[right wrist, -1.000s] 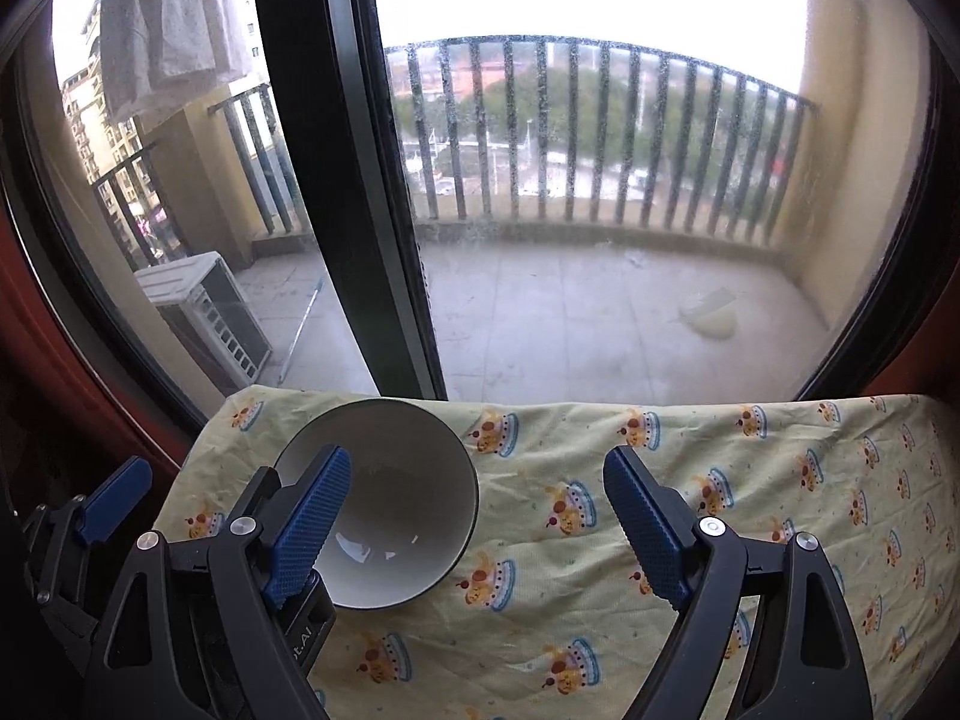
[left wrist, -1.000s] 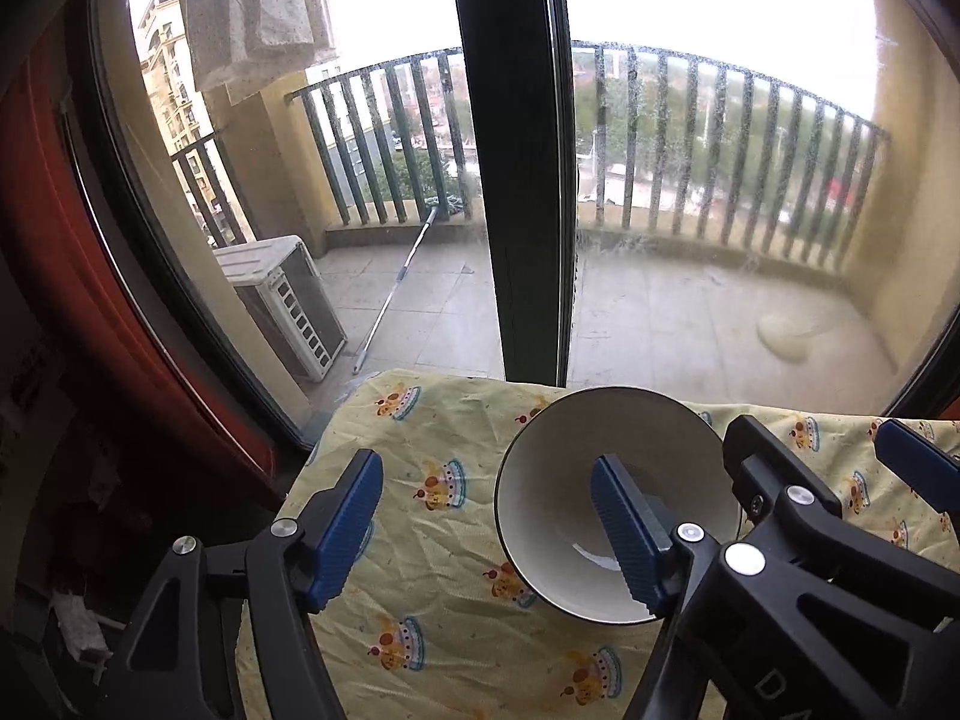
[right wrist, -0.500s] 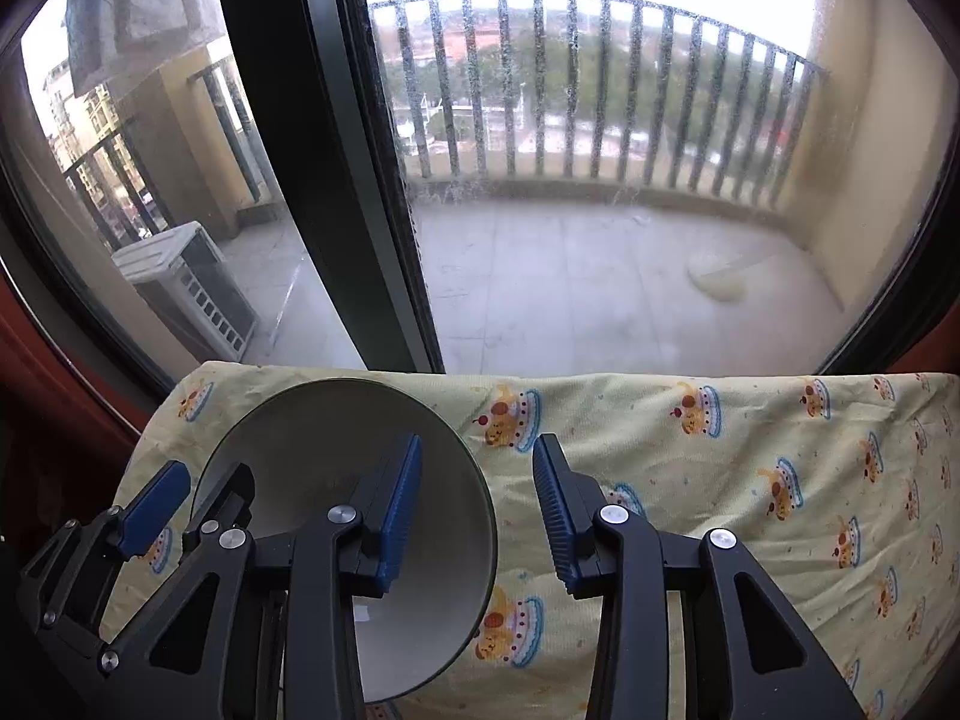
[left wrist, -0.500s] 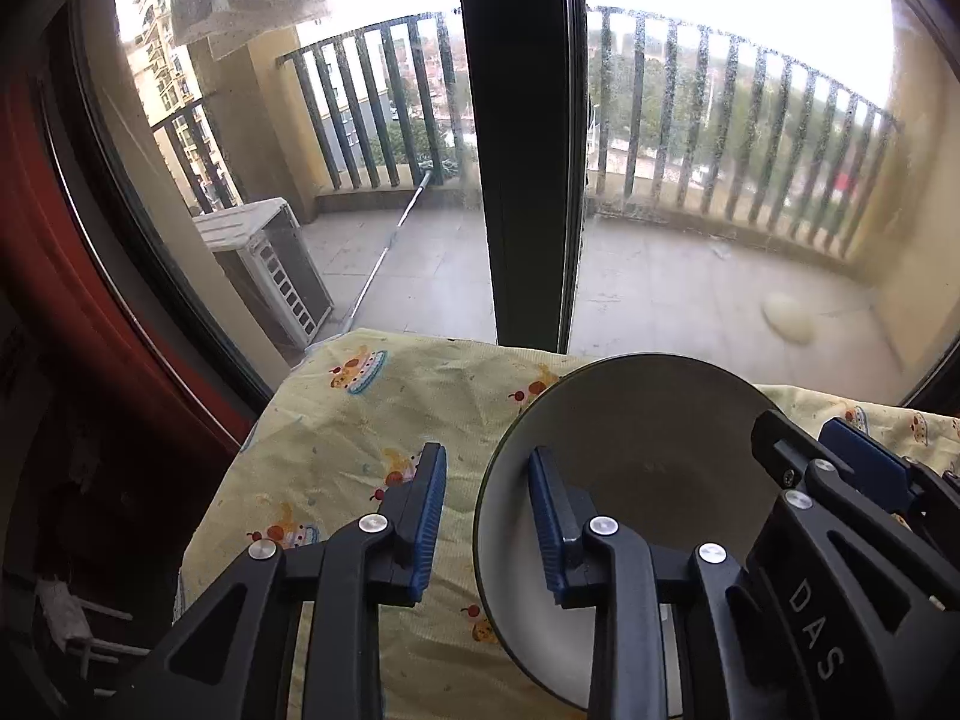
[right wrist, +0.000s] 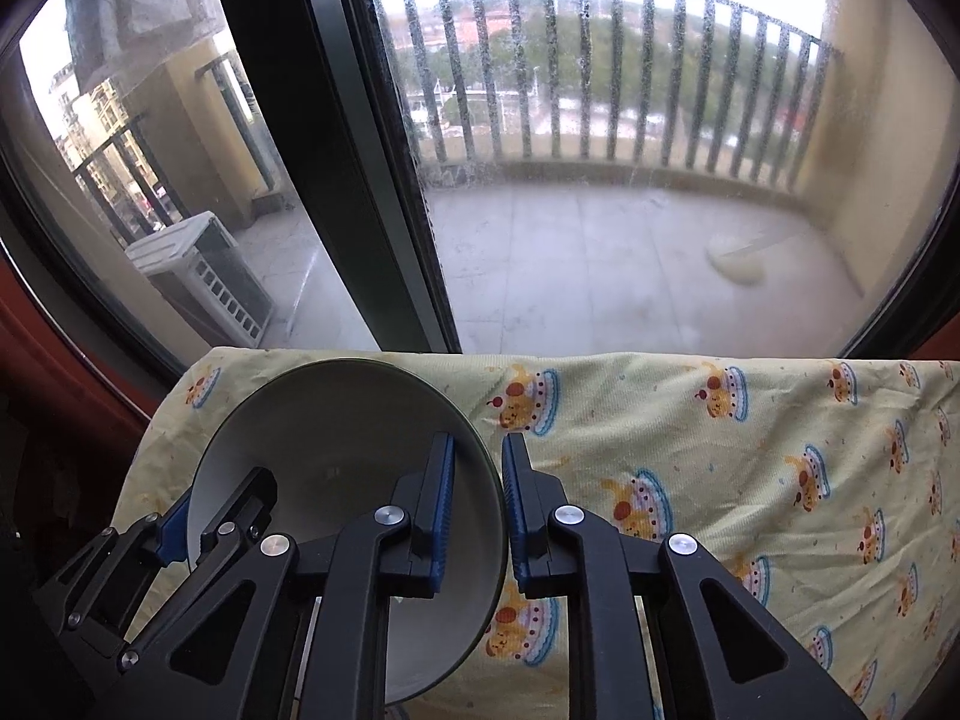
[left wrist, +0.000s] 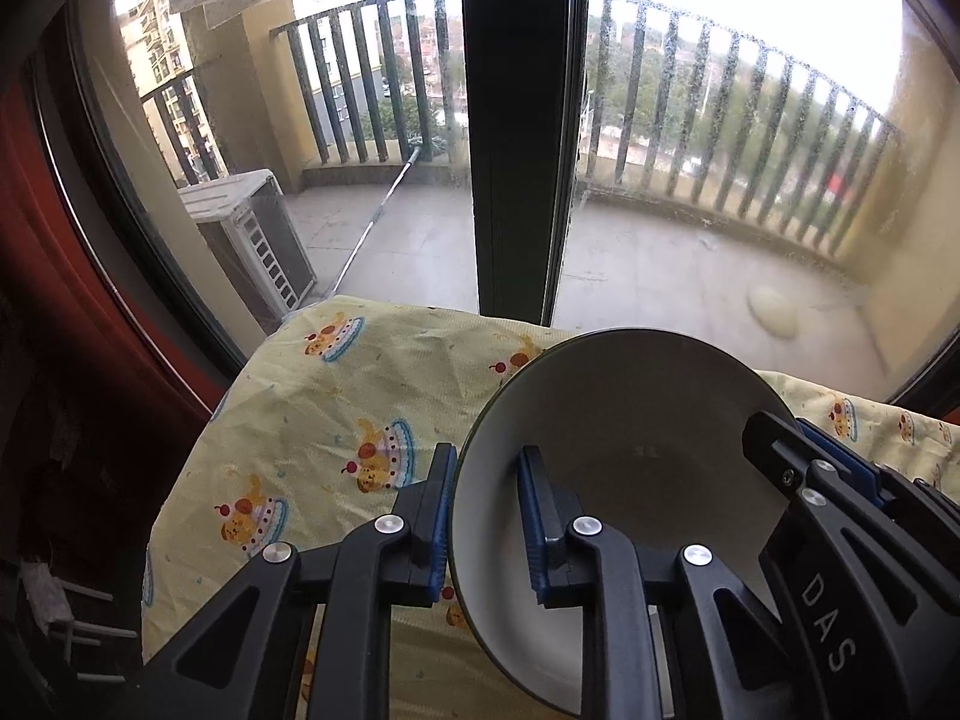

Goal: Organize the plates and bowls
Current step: 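Lift the small cream bowl with both grippers and carry it toward the bowls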

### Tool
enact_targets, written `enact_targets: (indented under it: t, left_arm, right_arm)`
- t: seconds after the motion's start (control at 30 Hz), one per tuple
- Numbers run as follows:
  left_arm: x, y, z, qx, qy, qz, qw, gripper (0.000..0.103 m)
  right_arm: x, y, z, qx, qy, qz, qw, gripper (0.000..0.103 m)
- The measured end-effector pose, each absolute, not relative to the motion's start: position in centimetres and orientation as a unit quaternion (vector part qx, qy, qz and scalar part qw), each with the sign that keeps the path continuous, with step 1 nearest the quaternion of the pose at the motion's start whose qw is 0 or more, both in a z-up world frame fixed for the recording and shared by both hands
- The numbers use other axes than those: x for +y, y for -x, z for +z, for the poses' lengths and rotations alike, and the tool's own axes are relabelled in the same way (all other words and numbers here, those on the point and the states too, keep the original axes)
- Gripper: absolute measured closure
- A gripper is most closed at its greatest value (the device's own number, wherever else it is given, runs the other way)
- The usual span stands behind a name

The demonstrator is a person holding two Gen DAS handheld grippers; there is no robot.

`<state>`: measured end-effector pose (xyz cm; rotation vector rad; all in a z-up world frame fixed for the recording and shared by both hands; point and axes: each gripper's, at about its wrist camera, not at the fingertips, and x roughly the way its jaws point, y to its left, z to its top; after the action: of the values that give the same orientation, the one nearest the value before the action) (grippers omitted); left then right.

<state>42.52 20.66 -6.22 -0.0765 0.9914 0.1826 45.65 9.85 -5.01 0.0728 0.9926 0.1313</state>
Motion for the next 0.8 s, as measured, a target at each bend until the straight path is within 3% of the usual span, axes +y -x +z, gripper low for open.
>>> enact_targets:
  t: [0.8]
  left_arm:
    - [17.6, -34.8, -0.3, 0.447, 0.03, 0.054, 0.892, 0.084]
  right_arm:
    - [6.0, -37.2, 1.3, 0.465, -0.054, 0.03, 0.883, 0.084]
